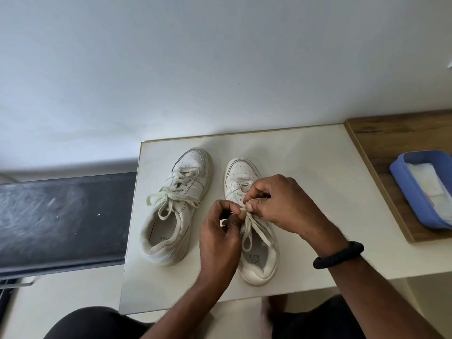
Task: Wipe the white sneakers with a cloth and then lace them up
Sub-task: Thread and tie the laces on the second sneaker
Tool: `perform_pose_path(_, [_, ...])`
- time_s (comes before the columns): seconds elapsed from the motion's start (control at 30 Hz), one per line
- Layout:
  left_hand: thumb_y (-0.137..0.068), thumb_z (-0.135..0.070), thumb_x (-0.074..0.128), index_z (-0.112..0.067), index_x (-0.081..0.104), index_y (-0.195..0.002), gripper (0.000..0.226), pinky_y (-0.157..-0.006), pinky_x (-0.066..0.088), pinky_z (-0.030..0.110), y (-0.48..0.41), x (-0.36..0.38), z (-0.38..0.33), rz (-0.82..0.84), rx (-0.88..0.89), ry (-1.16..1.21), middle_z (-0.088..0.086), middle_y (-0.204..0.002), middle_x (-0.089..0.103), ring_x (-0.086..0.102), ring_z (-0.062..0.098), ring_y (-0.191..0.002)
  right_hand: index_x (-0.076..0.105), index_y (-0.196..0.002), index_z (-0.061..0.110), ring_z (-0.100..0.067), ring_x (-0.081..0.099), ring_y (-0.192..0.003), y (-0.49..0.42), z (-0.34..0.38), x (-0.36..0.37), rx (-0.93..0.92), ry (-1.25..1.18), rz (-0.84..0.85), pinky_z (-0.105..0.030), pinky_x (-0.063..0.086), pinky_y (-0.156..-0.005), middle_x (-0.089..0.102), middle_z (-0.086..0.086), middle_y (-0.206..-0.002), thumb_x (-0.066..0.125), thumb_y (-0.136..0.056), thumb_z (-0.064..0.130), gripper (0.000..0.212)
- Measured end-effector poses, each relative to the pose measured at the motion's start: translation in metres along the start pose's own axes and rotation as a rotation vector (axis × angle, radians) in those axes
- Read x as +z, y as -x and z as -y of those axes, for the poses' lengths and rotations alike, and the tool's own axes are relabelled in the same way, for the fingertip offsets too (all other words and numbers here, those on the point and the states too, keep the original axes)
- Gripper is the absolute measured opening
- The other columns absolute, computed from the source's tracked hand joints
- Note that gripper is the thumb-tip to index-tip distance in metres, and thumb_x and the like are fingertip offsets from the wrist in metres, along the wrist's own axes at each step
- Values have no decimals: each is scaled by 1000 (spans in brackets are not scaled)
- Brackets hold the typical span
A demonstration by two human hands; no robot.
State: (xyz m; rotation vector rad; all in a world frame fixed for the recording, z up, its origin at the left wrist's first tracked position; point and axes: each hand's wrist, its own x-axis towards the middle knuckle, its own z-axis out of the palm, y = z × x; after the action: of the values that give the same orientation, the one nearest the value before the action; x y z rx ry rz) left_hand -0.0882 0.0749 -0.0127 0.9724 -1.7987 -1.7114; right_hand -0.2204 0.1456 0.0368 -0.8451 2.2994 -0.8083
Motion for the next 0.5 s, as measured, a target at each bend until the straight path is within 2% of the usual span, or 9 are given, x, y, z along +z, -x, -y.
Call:
perform_pose_path(0.07, [-96,0,60,-18,63,-83,22,-66,53,41,-1,0,1,15,8,-24,2,-81,69,65,26,-75,76,-79,26,-4,71,-74,-1,-3,0,17,-44,-11,-35,62,-77,74,10,-75,81,-77,20,8])
perform_pose_path(0.13, [-96,-9,60,-26,63,-87,20,-67,55,49,0,-2,3,41,49,-82,-4,-85,69,66,23,-76,76,-78,26,-3,70,-72,-1,-4,0,20,-61,-5,-31,61,-75,74,10,-74,81,-77,19,9])
perform_pose_path(0.2, [-93,-31,64,-34,63,-97,5,-72,56,47,0,-6,4,74,109,-178,-11,-94,69,67,15,-88,76,-79,27,-1,68,-71,-1,-5,0,28,-46,-5,-25,56,-70,74,11,-77,79,-80,20,8])
perform_pose_path(0.27, [-87,-43,70,-35,60,-107,24,-78,56,39,-1,-11,4,109,145,-286,-18,-103,66,64,10,-101,75,-81,27,2,64,-71,-1,-4,0,38,-40,3,-18,47,-65,73,13,-82,78,-84,21,7])
perform_pose_path(0.37, [-83,-36,76,-37,57,-113,35,-81,56,40,-3,-12,4,151,175,-370,-22,-105,64,62,10,-104,74,-84,24,3,61,-70,1,-4,1,48,-41,42,-15,40,-62,71,11,-83,74,-87,19,6])
perform_pose_path(0.5, [-83,-24,80,-36,61,-111,36,-79,57,41,-4,-12,3,127,195,-378,-21,-100,67,64,8,-100,72,-85,23,-2,62,-79,2,-1,0,23,-5,90,-18,41,-64,70,10,-86,71,-88,18,6])
